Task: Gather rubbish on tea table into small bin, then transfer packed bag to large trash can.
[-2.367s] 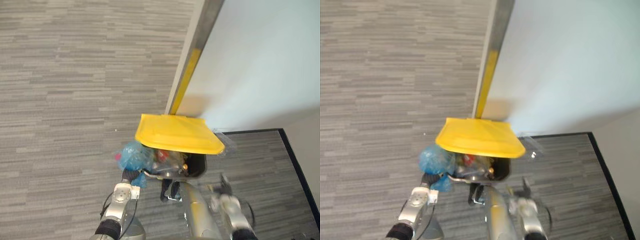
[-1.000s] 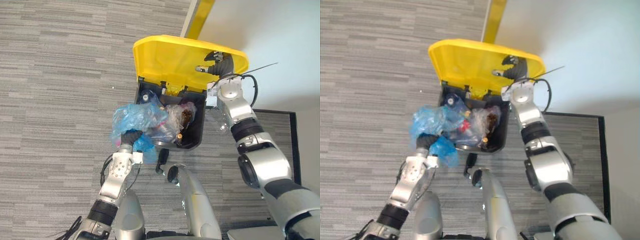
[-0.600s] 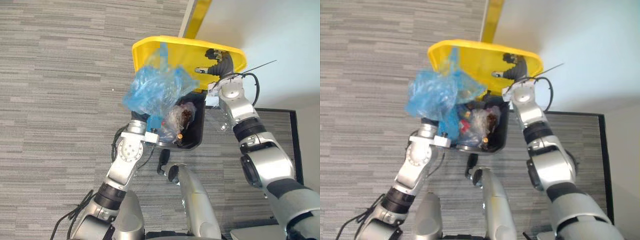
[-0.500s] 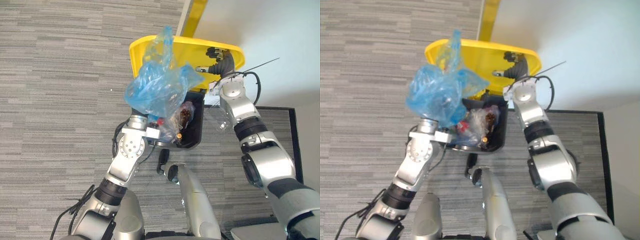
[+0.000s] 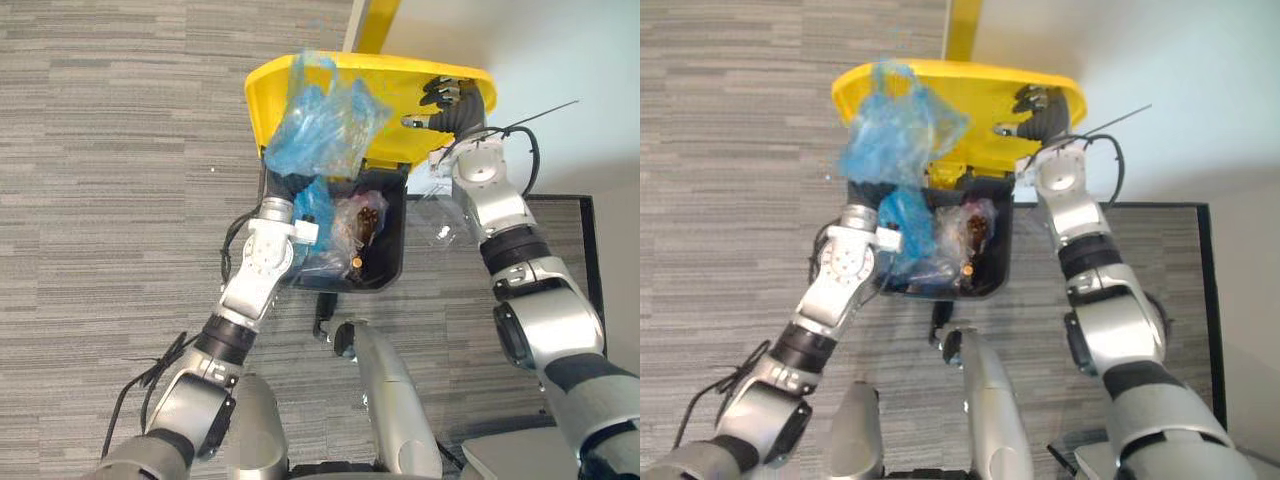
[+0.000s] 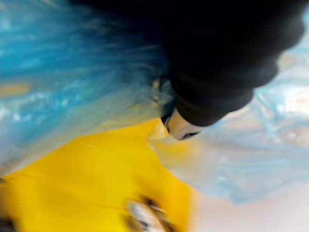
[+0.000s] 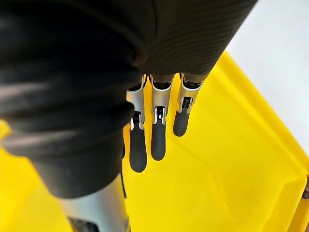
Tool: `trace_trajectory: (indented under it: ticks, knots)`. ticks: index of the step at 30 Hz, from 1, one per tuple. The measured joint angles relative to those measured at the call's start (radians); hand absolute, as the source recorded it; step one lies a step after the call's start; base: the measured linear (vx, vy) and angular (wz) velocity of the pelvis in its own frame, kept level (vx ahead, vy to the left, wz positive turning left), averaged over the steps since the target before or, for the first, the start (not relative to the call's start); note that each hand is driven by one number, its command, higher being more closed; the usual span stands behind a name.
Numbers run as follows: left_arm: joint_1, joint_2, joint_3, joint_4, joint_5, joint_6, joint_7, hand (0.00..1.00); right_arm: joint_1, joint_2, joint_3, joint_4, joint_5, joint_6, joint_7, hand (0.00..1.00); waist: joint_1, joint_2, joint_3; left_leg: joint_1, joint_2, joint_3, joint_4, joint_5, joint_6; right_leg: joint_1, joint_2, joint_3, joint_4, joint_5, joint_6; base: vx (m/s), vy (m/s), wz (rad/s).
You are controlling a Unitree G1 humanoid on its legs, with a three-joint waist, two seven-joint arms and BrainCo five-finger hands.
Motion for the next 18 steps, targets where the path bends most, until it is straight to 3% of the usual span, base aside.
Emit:
trace_trajectory:
  ticks: [9, 14, 15, 18]
  knots:
    - [-0.062, 0.017, -0.009, 0.323, 0.072, 0.058, -0.019, 1.00, 0.000, -0.007, 0.024, -0.001, 0.000, -0.005, -0.010, 0.00, -0.003, -0.001, 0.003, -0.027, 0.000, 0.003, 0.000, 0.002, -0.003, -0.031, 0.001, 0.000, -0.001, 0.000, 0.000, 0.00, 0.000, 0.00]
    - [-0.076, 0.007, -0.022, 0.474, 0.126, 0.061, -0.060, 1.00, -0.002, 0.005, 0.029, -0.001, -0.001, -0.006, -0.013, 0.00, -0.006, -0.001, 0.055, -0.024, 0.002, 0.016, -0.003, 0.002, -0.003, -0.037, 0.005, 0.005, 0.004, 0.000, 0.000, 0.01, 0.016, -0.07]
    - [-0.076, 0.005, -0.022, 0.489, 0.131, 0.062, -0.062, 0.00, -0.002, 0.009, 0.029, -0.001, -0.001, -0.005, -0.013, 0.00, -0.007, -0.001, 0.055, -0.026, 0.002, 0.016, -0.003, 0.002, -0.003, -0.040, 0.005, 0.005, 0.005, 0.000, 0.000, 0.01, 0.019, -0.05]
    - [-0.075, -0.006, -0.020, 0.567, 0.184, 0.083, -0.064, 0.00, -0.007, 0.028, 0.038, -0.001, -0.002, -0.006, -0.016, 0.00, -0.008, -0.001, 0.055, -0.040, 0.000, 0.023, -0.002, 0.001, -0.004, -0.062, 0.005, 0.014, 0.014, 0.000, 0.000, 0.01, 0.011, -0.05]
